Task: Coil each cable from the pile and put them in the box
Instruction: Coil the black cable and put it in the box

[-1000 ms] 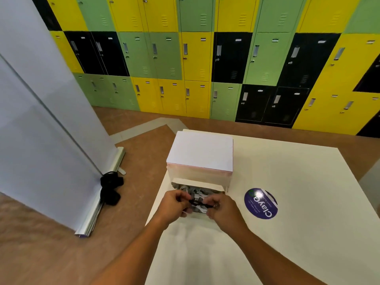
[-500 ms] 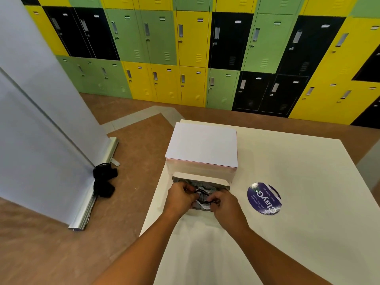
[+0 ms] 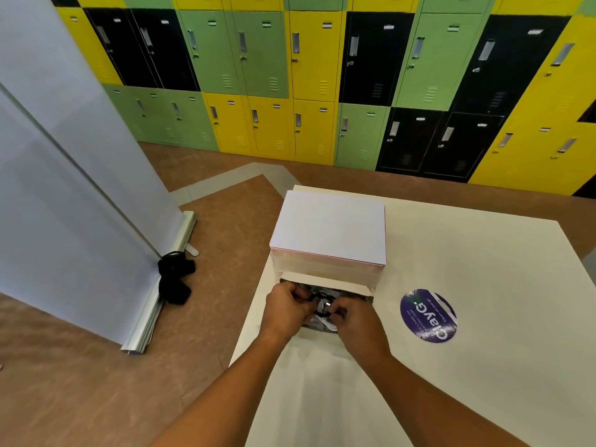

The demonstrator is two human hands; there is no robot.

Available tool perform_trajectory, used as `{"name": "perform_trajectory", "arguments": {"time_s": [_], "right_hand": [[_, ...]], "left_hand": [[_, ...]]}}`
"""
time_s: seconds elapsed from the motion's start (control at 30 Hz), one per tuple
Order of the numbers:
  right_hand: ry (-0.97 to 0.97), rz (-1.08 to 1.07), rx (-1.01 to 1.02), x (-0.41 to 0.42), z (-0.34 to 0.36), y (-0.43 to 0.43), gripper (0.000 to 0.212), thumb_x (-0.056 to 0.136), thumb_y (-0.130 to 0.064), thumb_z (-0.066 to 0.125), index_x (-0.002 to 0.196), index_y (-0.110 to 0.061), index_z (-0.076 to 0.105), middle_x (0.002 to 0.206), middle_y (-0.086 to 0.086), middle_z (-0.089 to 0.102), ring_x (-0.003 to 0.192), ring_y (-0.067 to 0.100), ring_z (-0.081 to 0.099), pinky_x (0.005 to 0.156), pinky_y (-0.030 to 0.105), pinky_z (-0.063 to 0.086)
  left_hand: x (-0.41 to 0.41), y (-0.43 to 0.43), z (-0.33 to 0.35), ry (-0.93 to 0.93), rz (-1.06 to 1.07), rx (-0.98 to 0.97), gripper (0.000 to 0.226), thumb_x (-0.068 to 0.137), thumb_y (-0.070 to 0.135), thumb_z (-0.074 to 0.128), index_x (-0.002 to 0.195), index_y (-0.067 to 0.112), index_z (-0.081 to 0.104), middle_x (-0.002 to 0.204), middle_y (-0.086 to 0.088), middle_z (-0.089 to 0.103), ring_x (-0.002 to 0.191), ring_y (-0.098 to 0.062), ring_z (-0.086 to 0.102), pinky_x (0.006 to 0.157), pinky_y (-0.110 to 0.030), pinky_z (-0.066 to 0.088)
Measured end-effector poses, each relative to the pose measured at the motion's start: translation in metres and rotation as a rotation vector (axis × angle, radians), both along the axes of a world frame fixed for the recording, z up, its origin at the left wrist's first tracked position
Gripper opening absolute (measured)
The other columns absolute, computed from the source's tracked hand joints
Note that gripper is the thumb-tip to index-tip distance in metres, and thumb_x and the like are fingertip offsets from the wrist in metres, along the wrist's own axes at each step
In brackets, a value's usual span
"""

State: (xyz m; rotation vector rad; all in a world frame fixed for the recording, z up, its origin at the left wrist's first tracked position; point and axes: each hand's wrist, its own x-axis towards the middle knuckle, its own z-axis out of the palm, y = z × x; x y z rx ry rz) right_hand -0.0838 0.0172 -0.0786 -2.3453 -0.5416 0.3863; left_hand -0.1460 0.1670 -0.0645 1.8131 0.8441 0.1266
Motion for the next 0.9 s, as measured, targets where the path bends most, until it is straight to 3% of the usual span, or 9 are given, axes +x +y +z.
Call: {"name": "perform_trajectory", "arguments": {"time_s": [0.13,0.23,0.4,0.57,0.67,0.77,0.83,0.9], "right_hand": [[0.016,0.032,-0.031,0.004,-0.006,0.0,0.019,0.092,-0.011,0.065,0.103,-0.022,0.075,0.103,-0.001,0.073,0.09,0.017,0.066,0.081,0.026,0.053],[-0.073,0.159,-0.173,0.001,-0.009,-0.005,0.03,0.094,-0.01,0.059,0.118,-0.023,0.072,0.119,-0.001,0.069,0.109,0.019,0.061,0.092,0.025,0.049],[-0.136,0.29,-0.271,-0.003,-0.012,-0.008,0.048,0.093,-0.003,0.057,0.136,-0.023,0.061,0.142,-0.002,0.052,0.132,0.022,0.042,0.111,0.027,0.037],[-0.081,0.314,-0.161,0.001,-0.001,-0.024,0.039,0.097,-0.004,0.054,0.13,-0.02,0.066,0.129,-0.001,0.064,0.119,0.018,0.056,0.1,0.022,0.043],[-0.073,0.195,0.002,-0.004,0.004,-0.042,0.027,0.094,0.0,0.055,0.099,-0.017,0.075,0.103,-0.002,0.069,0.097,0.014,0.063,0.084,0.02,0.048],[0.002,-0.124,0.222,-0.005,0.008,-0.057,0.036,0.088,0.01,0.05,0.074,-0.021,0.064,0.083,-0.004,0.069,0.081,0.01,0.064,0.069,0.016,0.047],[0.067,-0.304,0.319,0.001,0.009,-0.062,0.034,0.088,0.011,0.048,0.079,-0.017,0.064,0.082,-0.001,0.068,0.081,0.015,0.065,0.066,0.014,0.045],[0.117,-0.333,0.37,0.009,0.014,-0.061,0.03,0.09,0.009,0.051,0.096,-0.017,0.065,0.089,0.0,0.068,0.087,0.019,0.065,0.067,0.017,0.046]], "left_hand": [[0.005,-0.008,-0.001,0.029,-0.024,0.103,0.012,0.08,0.007,0.079,0.081,0.011,0.068,0.08,-0.002,0.072,0.076,-0.019,0.07,0.07,-0.03,0.06],[0.004,-0.008,-0.01,0.097,-0.073,0.22,0.007,0.082,0.009,0.075,0.08,0.013,0.069,0.078,0.001,0.071,0.074,-0.018,0.067,0.073,-0.035,0.06],[0.004,-0.018,-0.015,0.129,-0.112,0.369,0.014,0.092,0.017,0.067,0.102,0.024,0.072,0.094,0.004,0.074,0.08,-0.015,0.068,0.077,-0.032,0.06],[-0.001,-0.017,-0.018,0.071,-0.04,0.272,0.014,0.088,0.02,0.074,0.102,0.021,0.07,0.095,0.007,0.073,0.084,-0.012,0.069,0.08,-0.032,0.06],[-0.011,-0.015,-0.012,-0.015,0.016,0.166,0.014,0.084,0.019,0.08,0.09,0.021,0.068,0.08,0.008,0.071,0.072,-0.006,0.068,0.067,-0.023,0.057],[-0.025,-0.004,-0.012,-0.074,0.106,0.133,0.011,0.087,0.014,0.073,0.08,0.021,0.067,0.068,0.003,0.07,0.061,-0.012,0.068,0.058,-0.03,0.054],[-0.032,0.008,-0.015,-0.084,0.182,0.11,0.015,0.09,0.012,0.065,0.079,0.022,0.067,0.067,0.002,0.07,0.061,-0.016,0.069,0.061,-0.04,0.059],[-0.035,0.02,-0.014,-0.102,0.261,0.077,0.016,0.095,0.009,0.057,0.085,0.019,0.065,0.076,0.0,0.072,0.064,-0.017,0.071,0.066,-0.046,0.061]]}}
